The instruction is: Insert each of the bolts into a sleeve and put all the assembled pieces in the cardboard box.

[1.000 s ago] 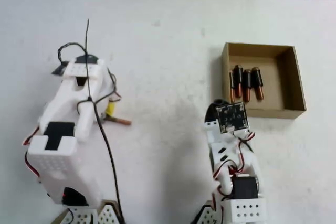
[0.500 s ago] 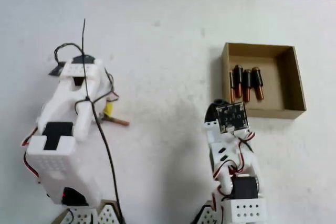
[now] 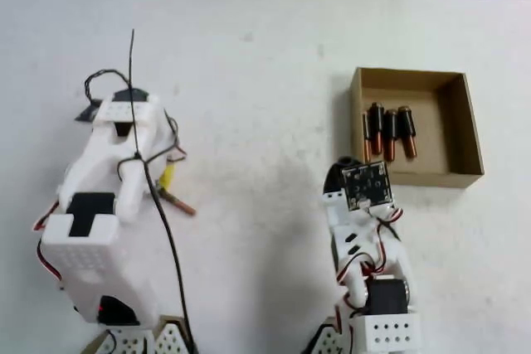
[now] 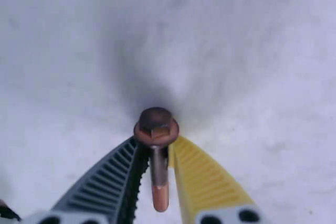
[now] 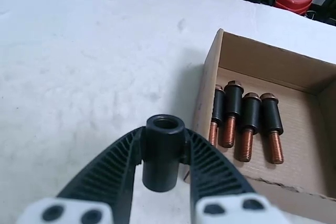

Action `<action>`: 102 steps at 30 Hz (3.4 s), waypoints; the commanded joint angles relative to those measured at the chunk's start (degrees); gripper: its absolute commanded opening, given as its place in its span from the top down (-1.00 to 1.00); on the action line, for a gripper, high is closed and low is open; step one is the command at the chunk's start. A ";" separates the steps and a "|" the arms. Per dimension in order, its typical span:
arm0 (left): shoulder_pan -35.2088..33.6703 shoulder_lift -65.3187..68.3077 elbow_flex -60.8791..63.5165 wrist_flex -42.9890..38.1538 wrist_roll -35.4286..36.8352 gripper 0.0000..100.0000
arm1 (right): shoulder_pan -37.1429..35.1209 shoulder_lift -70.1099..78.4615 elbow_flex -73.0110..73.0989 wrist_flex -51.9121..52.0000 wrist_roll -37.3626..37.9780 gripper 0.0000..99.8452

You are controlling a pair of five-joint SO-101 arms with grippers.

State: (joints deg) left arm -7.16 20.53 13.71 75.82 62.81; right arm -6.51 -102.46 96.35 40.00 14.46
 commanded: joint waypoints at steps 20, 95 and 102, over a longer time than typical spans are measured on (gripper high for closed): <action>-0.48 11.21 -17.05 8.18 -54.86 0.95 | 0.57 -0.84 0.44 -1.19 0.09 0.97; 4.18 28.44 -40.62 14.24 -77.19 0.85 | 0.13 -0.84 0.44 -1.19 4.04 0.97; 4.26 28.44 -41.05 14.24 -77.27 0.84 | 0.13 -0.84 0.44 -1.19 4.04 0.97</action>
State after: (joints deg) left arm -5.76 47.60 -24.53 95.34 -13.67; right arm -6.42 -102.46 96.35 40.00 17.63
